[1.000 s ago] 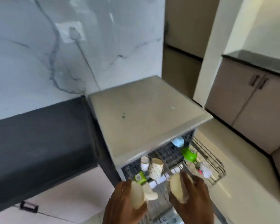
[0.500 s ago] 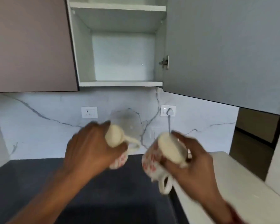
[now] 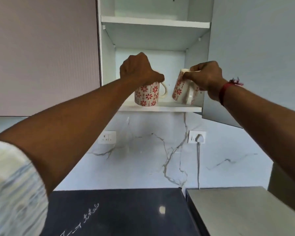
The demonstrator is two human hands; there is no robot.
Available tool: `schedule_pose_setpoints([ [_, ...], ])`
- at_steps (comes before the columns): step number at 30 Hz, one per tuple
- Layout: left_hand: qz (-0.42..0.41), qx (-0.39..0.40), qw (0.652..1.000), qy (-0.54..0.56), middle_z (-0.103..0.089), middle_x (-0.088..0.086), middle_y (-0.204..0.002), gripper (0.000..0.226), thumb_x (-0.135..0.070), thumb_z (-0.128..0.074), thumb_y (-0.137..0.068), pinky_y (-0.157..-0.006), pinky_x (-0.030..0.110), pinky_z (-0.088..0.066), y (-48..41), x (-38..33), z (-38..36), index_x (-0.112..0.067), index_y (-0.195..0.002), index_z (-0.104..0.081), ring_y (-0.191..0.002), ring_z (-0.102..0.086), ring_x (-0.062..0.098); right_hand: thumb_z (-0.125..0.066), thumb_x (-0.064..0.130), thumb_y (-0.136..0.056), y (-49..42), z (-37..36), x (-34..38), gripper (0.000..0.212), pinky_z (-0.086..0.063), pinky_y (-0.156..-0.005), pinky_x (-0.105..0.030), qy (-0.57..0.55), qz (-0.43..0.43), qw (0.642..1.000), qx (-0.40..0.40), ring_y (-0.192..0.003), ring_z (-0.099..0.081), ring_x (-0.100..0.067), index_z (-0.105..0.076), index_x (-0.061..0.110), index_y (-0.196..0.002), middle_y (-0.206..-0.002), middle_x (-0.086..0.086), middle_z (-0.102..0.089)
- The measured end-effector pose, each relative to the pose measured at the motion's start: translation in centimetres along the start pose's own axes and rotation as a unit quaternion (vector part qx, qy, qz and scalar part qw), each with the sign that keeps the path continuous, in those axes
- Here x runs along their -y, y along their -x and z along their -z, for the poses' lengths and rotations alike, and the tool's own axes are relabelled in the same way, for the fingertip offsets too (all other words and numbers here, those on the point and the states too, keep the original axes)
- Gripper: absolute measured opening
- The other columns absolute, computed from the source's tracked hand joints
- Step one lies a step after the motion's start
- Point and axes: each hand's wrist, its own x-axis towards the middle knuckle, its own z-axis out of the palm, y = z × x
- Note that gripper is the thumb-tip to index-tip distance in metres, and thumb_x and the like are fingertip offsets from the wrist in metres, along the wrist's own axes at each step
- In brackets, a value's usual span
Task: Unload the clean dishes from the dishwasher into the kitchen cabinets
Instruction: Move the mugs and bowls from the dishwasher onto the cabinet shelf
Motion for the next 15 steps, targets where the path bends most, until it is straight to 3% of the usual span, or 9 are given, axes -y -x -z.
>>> schedule_pose_setpoints([
  [4,0.032,0.007,0.999,-0.034,-0.054,0.0,-0.058,0.056,-0.064,-0.078,-0.058,-0.049,0.022,-0.037,-4.1,-0.2,-4.1,-0.015,-0.062,-0.052,-0.056,-0.056,0.018,-0.084,0.045,-0.057,-5.5,-2.1,-2.0,0.033,-0.059,-0.064,-0.033,0.07,0.022,0.997,0.003,-0.067,-0.069,-0.016,-0.071,0.018,-0.069,-0.074,0.0,-0.072],
  [7,0.037,0.002,0.999,-0.038,-0.051,-0.001,-0.054,0.055,-0.062,-0.078,-0.06,-0.044,0.019,-0.031,-7.8,-0.1,-8.1,-0.016,-0.058,-0.049,-0.046,-0.049,0.013,-0.082,0.049,-0.058,-9.6,-4.2,-3.8,0.04,-0.06,-0.072,-0.04,0.099,0.03,0.994,0.018,-0.07,-0.069,-0.02,-0.073,0.015,-0.076,-0.077,-0.003,-0.072],
  [11,0.045,0.004,0.998,-0.041,-0.05,-0.003,-0.051,0.053,-0.061,-0.076,-0.064,-0.042,0.019,-0.029,-11.3,0.5,-12.4,-0.017,-0.057,-0.047,-0.042,-0.047,0.011,-0.08,0.051,-0.064,-13.6,-7.3,-6.0,0.046,-0.059,-0.071,-0.036,0.141,0.014,0.989,0.037,-0.071,-0.068,-0.021,-0.071,0.013,-0.089,-0.084,-0.004,-0.072],
  [15,0.046,0.018,0.997,-0.058,-0.049,-0.003,-0.049,0.05,-0.057,-0.076,-0.065,-0.044,0.019,-0.029,-13.4,1.4,-15.7,-0.018,-0.055,-0.047,-0.042,-0.046,0.01,-0.078,0.054,-0.066,-15.7,-10.3,-7.9,0.049,-0.054,-0.069,-0.033,0.23,0.021,0.972,0.034,-0.078,-0.066,-0.025,-0.066,0.011,-0.088,-0.086,-0.007,-0.069],
])
